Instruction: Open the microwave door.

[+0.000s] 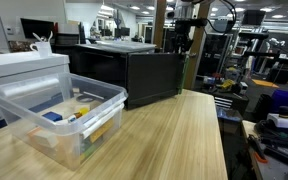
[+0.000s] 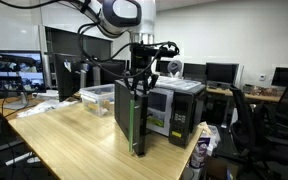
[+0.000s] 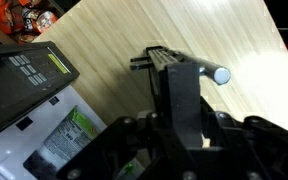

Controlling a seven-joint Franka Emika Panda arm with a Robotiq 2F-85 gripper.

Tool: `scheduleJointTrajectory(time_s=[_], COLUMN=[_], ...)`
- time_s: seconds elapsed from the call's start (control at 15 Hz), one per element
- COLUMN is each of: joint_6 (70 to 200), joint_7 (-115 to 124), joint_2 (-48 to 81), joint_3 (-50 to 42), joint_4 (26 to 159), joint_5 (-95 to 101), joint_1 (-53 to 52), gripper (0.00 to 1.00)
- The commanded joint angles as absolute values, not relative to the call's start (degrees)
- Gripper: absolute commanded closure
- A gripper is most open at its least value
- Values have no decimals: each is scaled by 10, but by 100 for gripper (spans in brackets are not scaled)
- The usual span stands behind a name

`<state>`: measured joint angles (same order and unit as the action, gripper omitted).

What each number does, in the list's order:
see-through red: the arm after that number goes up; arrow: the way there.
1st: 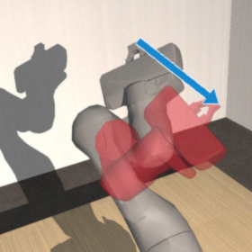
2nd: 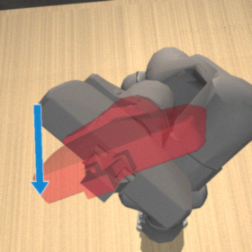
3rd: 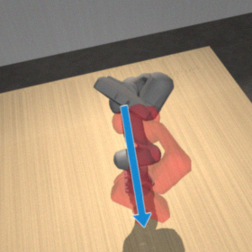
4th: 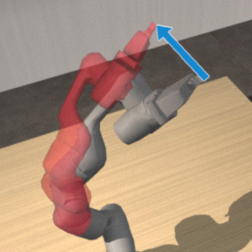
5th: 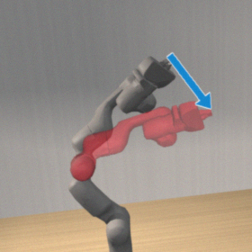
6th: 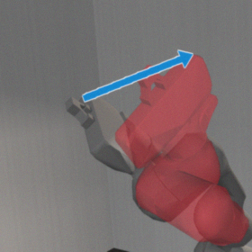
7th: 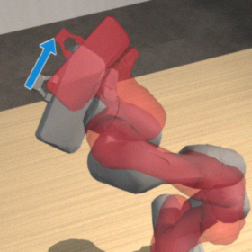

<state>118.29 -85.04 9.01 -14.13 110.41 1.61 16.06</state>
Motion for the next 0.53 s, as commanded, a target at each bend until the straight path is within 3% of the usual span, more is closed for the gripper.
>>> scheduleJointTrajectory(time_s=[0.0,0.47], joint_6=[1200,1214], joint_7=[-870,-878], joint_2=[56,12], joint_3=[-135,-134], joint_4=[1153,1222], joint_5=[27,48], joint_1=[164,152], gripper=[88,88])
